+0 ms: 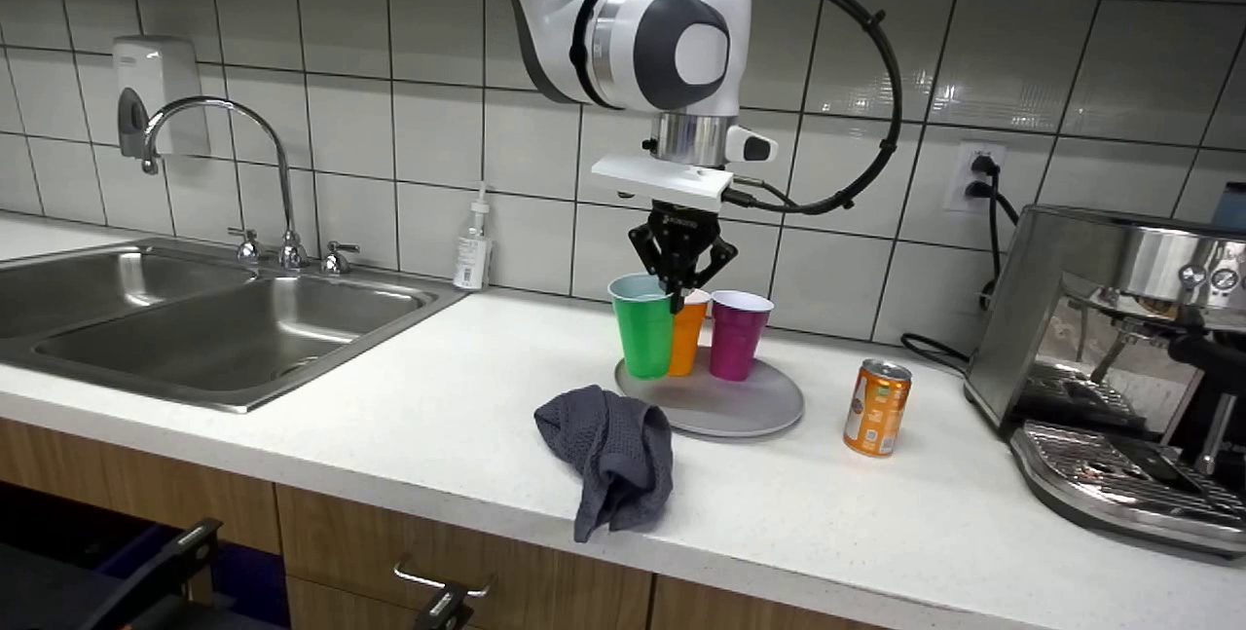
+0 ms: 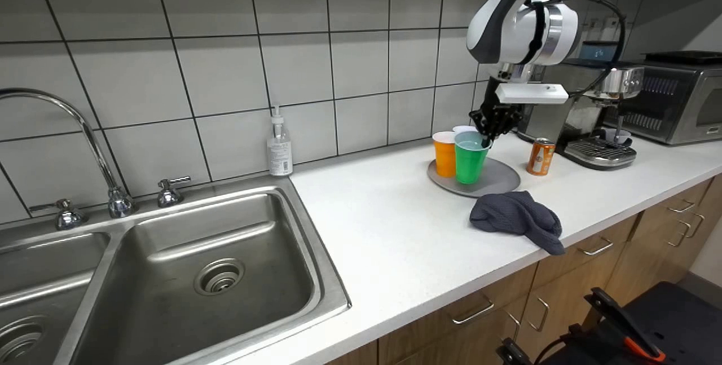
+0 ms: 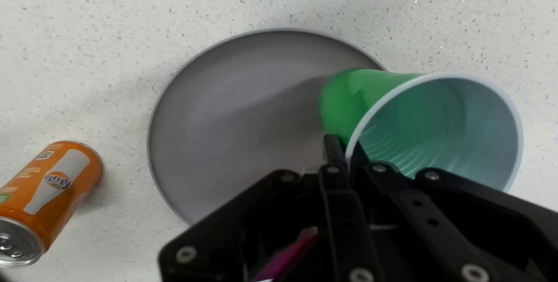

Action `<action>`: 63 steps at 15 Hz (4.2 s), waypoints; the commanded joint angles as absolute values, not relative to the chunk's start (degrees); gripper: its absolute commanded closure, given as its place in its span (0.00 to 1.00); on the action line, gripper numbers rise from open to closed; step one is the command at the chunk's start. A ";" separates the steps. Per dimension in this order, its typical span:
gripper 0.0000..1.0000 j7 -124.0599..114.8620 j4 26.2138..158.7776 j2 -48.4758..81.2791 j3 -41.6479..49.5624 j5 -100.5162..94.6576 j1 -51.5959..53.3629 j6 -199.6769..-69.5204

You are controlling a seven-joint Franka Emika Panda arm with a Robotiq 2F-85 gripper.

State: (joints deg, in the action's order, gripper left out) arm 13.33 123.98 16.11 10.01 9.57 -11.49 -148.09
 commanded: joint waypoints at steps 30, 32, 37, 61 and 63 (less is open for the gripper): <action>0.99 4.75 111.03 26.86 10.43 8.59 -16.63 -142.12; 0.68 4.60 110.88 26.98 10.49 8.48 -16.65 -141.86; 0.32 4.66 110.70 26.75 10.40 8.71 -16.85 -141.51; 0.00 5.57 125.47 12.34 10.28 6.82 -13.58 -147.41; 0.00 5.57 127.66 10.57 10.17 6.07 -12.64 -147.84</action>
